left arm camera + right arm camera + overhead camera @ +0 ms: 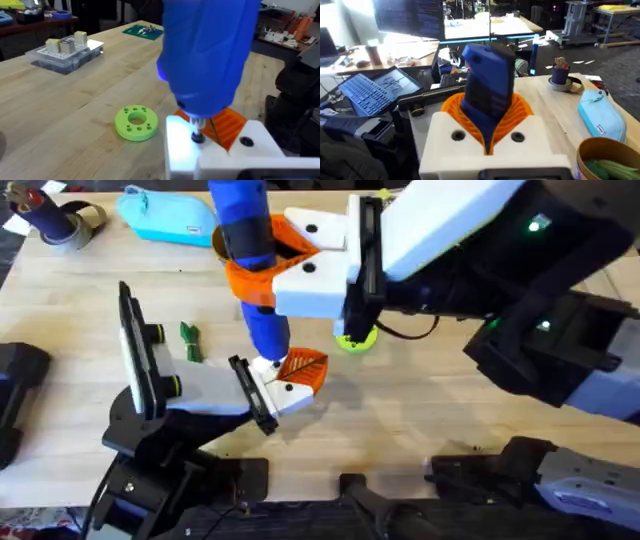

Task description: Pick up the gripper from the table and insert it into the empty holder that is missing its gripper. Then pick up a screw, insert it into the mounting hole, and use the screwdriver to tighten it. Finally, clean up the table by picking up the vegetable and placing it into the bucket.

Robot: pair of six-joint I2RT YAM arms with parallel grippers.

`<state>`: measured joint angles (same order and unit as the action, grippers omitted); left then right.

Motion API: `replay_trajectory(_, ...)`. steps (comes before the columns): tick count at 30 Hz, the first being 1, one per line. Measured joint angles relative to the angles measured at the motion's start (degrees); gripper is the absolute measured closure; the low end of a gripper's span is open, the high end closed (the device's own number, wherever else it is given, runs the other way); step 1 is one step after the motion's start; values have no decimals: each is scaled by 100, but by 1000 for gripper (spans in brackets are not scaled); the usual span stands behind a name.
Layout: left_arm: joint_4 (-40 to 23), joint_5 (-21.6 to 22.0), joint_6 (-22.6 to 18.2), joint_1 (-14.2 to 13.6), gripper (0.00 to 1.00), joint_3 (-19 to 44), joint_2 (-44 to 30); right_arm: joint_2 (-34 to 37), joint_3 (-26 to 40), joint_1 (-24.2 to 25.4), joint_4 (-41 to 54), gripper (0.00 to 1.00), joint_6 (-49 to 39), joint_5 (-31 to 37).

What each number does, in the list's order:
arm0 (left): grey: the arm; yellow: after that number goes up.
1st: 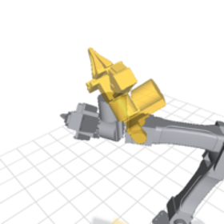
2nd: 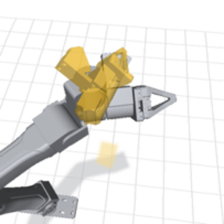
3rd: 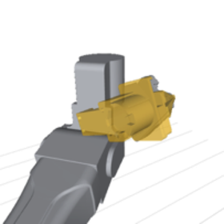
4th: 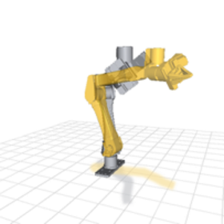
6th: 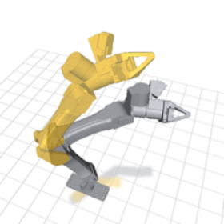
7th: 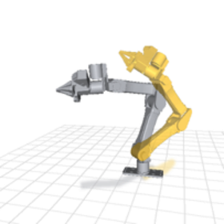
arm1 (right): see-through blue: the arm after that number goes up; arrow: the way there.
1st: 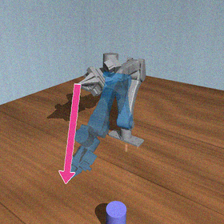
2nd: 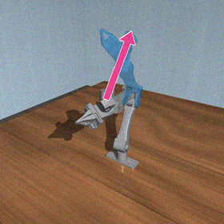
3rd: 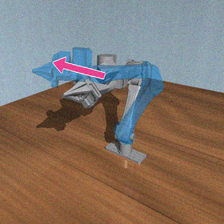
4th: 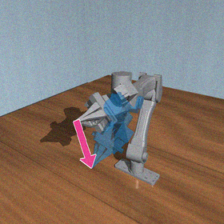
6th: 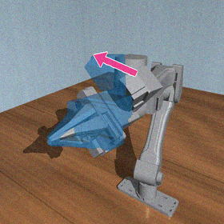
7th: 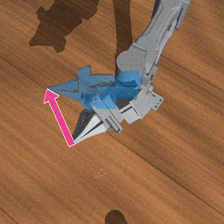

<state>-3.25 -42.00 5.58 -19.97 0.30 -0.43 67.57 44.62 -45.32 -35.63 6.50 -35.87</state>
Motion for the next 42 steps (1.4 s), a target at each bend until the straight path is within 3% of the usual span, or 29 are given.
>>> replay_trajectory(42, -2, -17, 2, 0, 986, 0, 0, 5, -11, 31, -71, 978, 77, -4)
